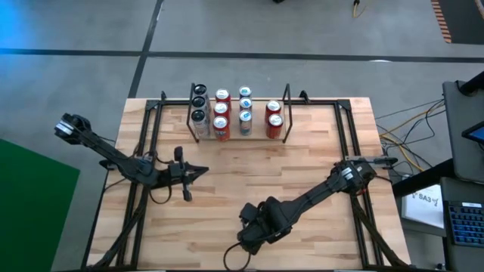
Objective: Place canned beverage on shelf
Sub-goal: Put the red soda on the shelf aligned with the other red soda cans
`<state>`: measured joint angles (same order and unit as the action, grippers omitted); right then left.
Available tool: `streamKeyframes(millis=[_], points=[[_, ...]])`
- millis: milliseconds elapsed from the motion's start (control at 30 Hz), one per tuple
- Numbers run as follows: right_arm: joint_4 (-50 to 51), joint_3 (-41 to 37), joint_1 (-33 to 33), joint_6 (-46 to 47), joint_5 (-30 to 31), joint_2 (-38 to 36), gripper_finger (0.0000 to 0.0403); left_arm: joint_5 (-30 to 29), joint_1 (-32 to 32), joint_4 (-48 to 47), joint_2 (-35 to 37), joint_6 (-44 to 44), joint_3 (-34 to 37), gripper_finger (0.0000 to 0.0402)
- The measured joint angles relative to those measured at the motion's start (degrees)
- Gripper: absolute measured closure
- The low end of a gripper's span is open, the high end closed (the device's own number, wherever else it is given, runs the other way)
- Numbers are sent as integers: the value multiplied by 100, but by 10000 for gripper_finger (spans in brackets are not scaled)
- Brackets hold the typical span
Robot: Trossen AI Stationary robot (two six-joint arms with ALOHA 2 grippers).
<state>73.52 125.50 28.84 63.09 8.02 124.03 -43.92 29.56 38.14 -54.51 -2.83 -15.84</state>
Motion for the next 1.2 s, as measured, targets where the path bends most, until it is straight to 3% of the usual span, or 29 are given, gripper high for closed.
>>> streamKeyframes(millis=[467,700,900,1033,1200], points=[[-937,-773,-146,-238,143,-4,61,0,2,38,-206,190,0,402],[-958,-822,-247,-8,264,-4,108,0,2,43,-266,190,0,402],[-834,-812,-354,-283,537,-42,111,32,2,210,-263,189,0,398],[-515,-812,-479,-625,658,-347,111,195,2,265,-261,-18,-6,365],[-439,-811,-637,-1353,1602,-953,111,454,2,299,-340,-417,-205,283]])
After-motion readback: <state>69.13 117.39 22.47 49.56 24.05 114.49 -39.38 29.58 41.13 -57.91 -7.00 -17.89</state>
